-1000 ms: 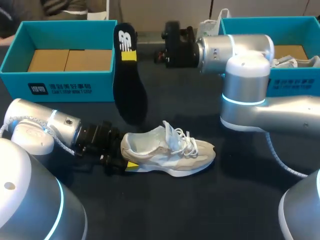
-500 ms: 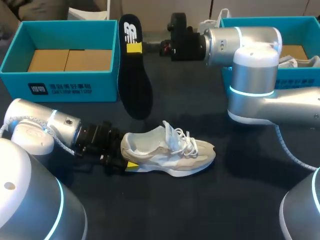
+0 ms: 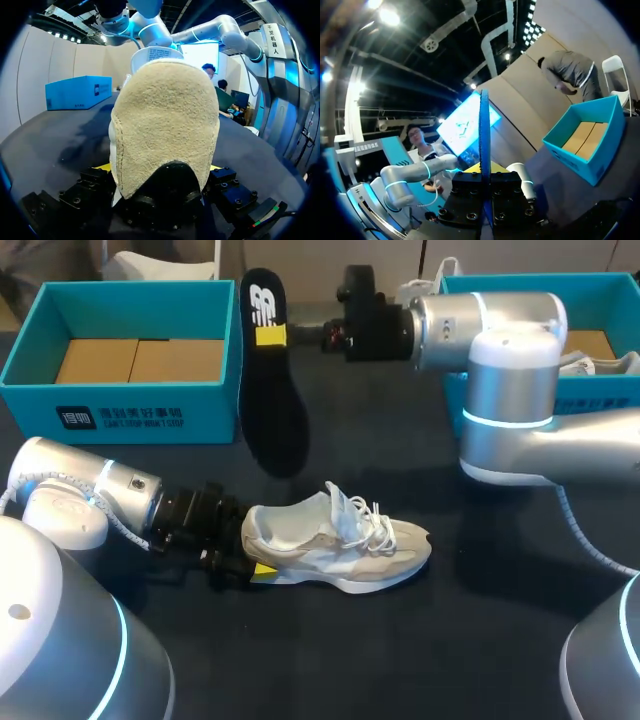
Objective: Take the shoe out of the shoebox, open the shoe tongue, remove and reinsert the insole, then place the shoe into the shoebox
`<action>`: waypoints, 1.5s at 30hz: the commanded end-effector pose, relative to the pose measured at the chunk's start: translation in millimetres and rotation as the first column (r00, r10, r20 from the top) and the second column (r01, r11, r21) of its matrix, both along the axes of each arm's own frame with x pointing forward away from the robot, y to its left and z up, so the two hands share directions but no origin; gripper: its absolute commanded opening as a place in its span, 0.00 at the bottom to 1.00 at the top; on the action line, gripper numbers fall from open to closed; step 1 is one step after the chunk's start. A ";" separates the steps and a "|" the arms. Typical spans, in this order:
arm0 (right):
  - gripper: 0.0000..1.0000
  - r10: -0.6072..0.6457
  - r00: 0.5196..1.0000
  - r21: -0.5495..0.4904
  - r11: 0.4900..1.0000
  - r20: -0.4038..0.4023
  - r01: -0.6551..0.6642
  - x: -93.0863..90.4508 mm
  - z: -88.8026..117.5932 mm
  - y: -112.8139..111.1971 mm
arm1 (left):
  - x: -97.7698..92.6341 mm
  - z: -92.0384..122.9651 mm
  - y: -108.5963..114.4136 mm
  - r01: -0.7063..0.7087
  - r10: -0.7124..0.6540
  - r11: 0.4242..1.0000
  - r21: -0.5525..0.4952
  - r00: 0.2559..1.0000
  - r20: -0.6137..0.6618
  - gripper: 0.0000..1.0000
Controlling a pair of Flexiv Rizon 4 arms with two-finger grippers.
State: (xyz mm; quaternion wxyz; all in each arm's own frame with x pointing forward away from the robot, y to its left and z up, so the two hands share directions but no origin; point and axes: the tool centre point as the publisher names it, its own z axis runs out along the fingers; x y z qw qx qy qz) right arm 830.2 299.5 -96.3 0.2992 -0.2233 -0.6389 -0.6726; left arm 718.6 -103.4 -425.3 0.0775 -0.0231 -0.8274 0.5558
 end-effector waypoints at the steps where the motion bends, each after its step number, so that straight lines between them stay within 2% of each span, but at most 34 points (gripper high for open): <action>1: 0.00 -0.001 1.000 -0.031 1.000 -0.015 0.001 -8.5 11.9 -30.8 | -0.1 -1.4 0.1 0.002 -0.002 1.000 0.003 1.000 -0.001 0.00; 12: 0.00 -0.045 0.998 -0.055 0.998 -0.035 0.043 -16.4 34.4 -77.8 | -0.1 -1.4 0.1 0.002 -0.002 1.000 0.003 1.000 -0.001 0.00; 24: 0.00 -0.085 0.994 -0.106 0.991 -0.075 0.077 -38.2 60.9 -101.9 | -0.1 -1.4 0.1 0.002 -0.002 1.000 0.003 1.000 -0.001 0.00; 34: 0.00 -0.125 0.987 -0.114 0.987 -0.100 0.113 -75.9 88.0 -111.9 | -0.1 -1.4 0.1 0.002 -0.002 1.000 0.003 1.000 -0.001 0.00; 37: 0.00 -0.129 0.987 -0.147 0.982 -0.094 0.114 -87.7 96.1 -112.2 | -0.1 -1.4 0.1 0.002 -0.002 1.000 0.003 1.000 -0.001 0.00; 45: 0.00 -0.161 0.977 -0.179 0.974 -0.136 0.136 -115.9 101.6 -119.6 | -0.1 -1.4 0.1 0.002 -0.002 1.000 0.003 1.000 -0.001 0.00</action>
